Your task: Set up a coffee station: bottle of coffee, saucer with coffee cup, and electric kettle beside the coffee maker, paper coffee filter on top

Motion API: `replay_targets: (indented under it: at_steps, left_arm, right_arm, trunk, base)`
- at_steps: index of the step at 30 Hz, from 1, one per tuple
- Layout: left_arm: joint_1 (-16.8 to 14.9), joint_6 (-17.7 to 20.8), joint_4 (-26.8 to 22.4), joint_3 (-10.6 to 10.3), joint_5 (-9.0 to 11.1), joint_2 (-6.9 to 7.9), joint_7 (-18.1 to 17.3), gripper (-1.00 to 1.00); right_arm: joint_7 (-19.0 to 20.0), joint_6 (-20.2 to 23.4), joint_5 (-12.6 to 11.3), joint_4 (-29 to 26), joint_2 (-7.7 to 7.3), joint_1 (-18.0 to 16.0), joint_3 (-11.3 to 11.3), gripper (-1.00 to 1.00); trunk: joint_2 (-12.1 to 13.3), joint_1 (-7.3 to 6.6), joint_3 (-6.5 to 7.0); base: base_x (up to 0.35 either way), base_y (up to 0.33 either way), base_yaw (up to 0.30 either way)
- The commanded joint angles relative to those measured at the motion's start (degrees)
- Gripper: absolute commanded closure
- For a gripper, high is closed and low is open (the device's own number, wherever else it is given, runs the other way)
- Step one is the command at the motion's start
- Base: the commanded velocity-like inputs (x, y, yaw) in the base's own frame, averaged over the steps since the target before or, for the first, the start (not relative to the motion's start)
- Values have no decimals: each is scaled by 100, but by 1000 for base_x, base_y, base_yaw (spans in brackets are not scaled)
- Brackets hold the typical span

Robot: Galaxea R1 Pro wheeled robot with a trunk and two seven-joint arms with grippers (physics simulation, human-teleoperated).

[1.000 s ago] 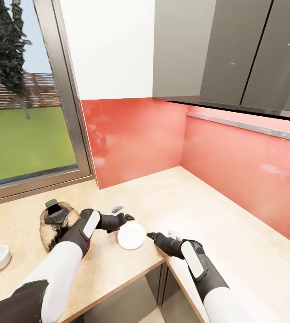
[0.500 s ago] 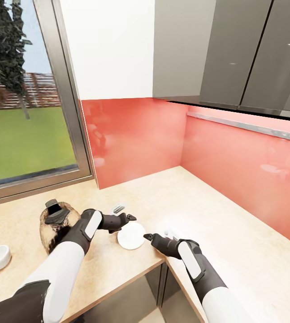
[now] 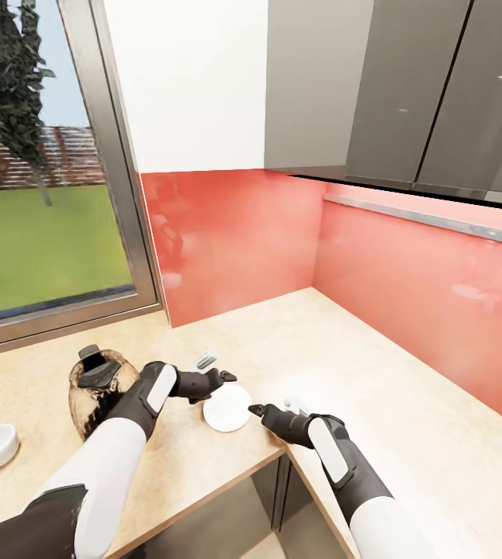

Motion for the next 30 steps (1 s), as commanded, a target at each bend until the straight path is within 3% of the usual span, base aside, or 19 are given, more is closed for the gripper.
replay_targets:
  at_steps: [1,25,30]
  left_arm:
    - [-6,37,-4,49,-44,1,-39,-100]
    - [1,41,10,48,-41,-17,-59,-100]
    - [0,41,14,36,197,-20,-63,-100]
  right_arm:
    - [17,24,36,-3,0,-4,-4,-100]
    - [19,24,36,-3,0,-4,-4,-100]
    - [20,24,36,-3,0,-4,2,-100]
  trunk:
    - [-12,4,-13]
    - [-12,4,-13]
    - [-12,4,-13]
  base:
    - [0,0,0]
    - [-43,0,0]
    - [0,0,0]
